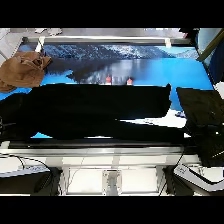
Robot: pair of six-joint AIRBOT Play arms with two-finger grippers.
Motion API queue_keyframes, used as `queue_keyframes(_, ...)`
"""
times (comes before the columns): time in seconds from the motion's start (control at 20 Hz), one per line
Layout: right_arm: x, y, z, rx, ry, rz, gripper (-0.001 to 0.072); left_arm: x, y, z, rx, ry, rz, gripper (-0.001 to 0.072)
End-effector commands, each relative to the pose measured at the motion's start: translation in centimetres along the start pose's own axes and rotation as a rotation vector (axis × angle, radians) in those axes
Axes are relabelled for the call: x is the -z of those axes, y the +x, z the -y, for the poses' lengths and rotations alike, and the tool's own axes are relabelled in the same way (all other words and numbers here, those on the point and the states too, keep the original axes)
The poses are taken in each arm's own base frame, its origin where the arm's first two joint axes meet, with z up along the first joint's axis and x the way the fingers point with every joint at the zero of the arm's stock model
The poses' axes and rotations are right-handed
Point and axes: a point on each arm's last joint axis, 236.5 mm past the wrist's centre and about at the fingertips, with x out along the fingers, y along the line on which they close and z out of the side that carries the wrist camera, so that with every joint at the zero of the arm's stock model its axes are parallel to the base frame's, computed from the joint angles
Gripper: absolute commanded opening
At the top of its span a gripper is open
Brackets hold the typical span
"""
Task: Fold the clothes and pants, and hang the long-sleeved shirts on hangers.
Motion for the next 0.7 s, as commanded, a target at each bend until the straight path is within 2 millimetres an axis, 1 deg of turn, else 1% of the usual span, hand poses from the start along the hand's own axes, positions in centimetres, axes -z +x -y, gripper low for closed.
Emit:
queue_keyframes(0.0, -1.7, -2.0, -2.5, -0.068, -0.037, 0.043, 0.0009, 0.2, -0.1, 0.1, 0.004, 0.002, -0.007, 0.002)
queue_keyframes(0.1, -4.1, -4.2, -3.5, -0.063, -0.075, 0.123, 0.0009, 0.2, -0.1, 0.1, 0.004, 0.003, -0.007, 0.002)
queue_keyframes(0.15, -4.4, -4.7, -3.7, -0.058, -0.09, 0.126, 0.001, 0.2, -0.1, 0.1, 0.004, 0.003, -0.007, 0.002)
queue_keyframes(0.2, -3.9, -4.8, -3.3, -0.038, -0.1, 0.104, 0.0025, 0.2, -0.1, 0.1, 0.004, 0.003, -0.007, 0.002)
queue_keyframes(0.25, -3.3, -4.6, -2.4, -0.002, -0.107, 0.079, 0.0129, 0.2, -0.1, 0.1, 0.004, 0.003, -0.007, 0.002)
queue_keyframes(0.3, -2.7, -4.4, -1.4, 0.034, -0.094, 0.053, 0.0321, 0.2, -0.1, 0.1, 0.004, 0.003, -0.007, 0.0019)
queue_keyframes(0.35, -2.3, -4.2, -0.6, 0.061, -0.077, 0.042, 0.0442, 0.2, -0.1, 0.1, 0.004, 0.003, -0.007, 0.002)
queue_keyframes(0.5, -1.2, -3.4, 0.8, 0.102, -0.068, -0.004, 0.0442, 0.2, -0.1, 0.1, 0.004, 0.003, -0.007, 0.002)
queue_keyframes(0.65, -0.3, -2.1, 1.7, 0.104, -0.049, -0.04, 0.0442, 0.2, -0.1, 0.1, 0.004, 0.003, -0.007, 0.002)
